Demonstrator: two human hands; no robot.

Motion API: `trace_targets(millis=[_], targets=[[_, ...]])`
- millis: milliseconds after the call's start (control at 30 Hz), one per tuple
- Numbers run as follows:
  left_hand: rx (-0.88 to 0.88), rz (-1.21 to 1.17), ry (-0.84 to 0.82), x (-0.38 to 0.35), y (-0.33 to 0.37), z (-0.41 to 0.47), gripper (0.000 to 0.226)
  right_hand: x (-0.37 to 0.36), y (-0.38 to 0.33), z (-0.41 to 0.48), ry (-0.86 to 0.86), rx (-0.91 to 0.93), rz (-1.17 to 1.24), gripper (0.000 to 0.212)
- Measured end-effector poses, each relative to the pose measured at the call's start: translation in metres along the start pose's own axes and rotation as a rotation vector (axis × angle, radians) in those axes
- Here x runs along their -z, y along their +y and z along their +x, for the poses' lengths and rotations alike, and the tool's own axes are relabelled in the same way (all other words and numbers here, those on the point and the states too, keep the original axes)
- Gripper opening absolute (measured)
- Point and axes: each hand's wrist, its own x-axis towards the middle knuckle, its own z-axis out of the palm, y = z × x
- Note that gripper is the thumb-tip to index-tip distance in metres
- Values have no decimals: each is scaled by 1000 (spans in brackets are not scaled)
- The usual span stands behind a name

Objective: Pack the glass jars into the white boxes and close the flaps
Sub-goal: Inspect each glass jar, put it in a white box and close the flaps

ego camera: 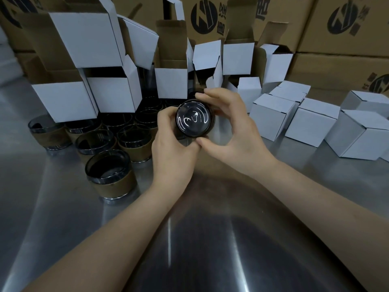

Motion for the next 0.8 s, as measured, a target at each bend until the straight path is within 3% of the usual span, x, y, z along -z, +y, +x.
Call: trace_targets(millis=[333, 667, 800], targets=[[-48, -8, -61, 0, -1, 0, 81, -1, 0, -1, -41, 18, 2, 74], [-49, -43, -48, -1, -1, 1, 67, -2, 6, -2, -39, 9, 43, 76], [77, -118, -49, 0, 3, 2, 68, -2, 7, -1, -12, -104, 161, 74]])
